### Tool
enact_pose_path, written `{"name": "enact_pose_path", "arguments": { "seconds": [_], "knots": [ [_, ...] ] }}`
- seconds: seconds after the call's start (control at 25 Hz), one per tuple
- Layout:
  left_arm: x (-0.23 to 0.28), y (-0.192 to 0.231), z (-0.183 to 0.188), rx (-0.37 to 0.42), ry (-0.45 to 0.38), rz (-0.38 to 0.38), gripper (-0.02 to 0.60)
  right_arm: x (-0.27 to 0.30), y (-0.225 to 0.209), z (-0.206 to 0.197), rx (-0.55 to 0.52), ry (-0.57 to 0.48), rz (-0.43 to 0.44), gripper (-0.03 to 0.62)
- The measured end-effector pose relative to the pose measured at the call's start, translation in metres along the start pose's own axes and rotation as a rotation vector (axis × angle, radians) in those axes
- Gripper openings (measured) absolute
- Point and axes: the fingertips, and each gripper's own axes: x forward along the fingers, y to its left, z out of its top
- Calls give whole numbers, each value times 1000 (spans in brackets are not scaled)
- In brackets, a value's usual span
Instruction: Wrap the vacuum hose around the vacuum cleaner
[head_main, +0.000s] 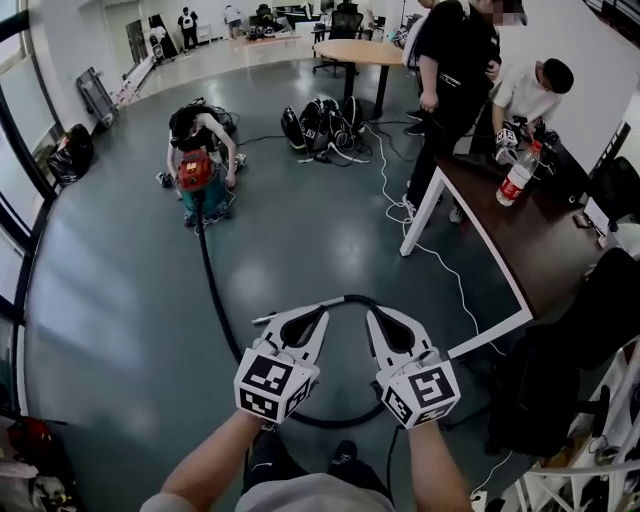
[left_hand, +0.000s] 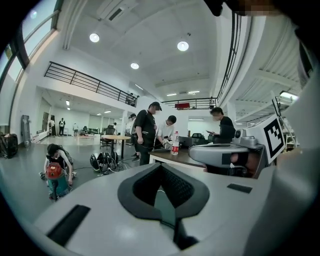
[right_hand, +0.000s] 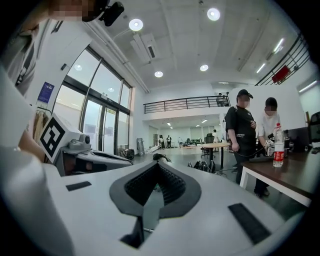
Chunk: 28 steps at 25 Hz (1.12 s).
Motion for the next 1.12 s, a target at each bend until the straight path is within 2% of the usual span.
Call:
{"name": "enact_pose_path", "arguments": {
  "seconds": [0.36, 0.52, 0.64, 0.76, 0.88, 1.12],
  "knots": [
    [22, 74, -16, 4, 52, -142, 5, 64, 9, -12, 9, 49, -154, 2],
    [41, 82, -37, 1, 95, -180, 5, 76, -3, -34, 33, 82, -178, 0],
    [61, 86, -68, -2, 138, -200, 5, 86, -16, -55, 38, 108, -175, 1],
    [92, 98, -109, 17, 173, -223, 5, 109, -35, -90, 31, 126, -171, 0],
    [122, 113, -165, 30, 198, -225, 5, 134, -50, -146, 52, 152, -173, 2],
    [180, 156, -324, 35, 296, -221, 5, 174, -77, -289, 95, 200, -211, 0]
  ]
}}
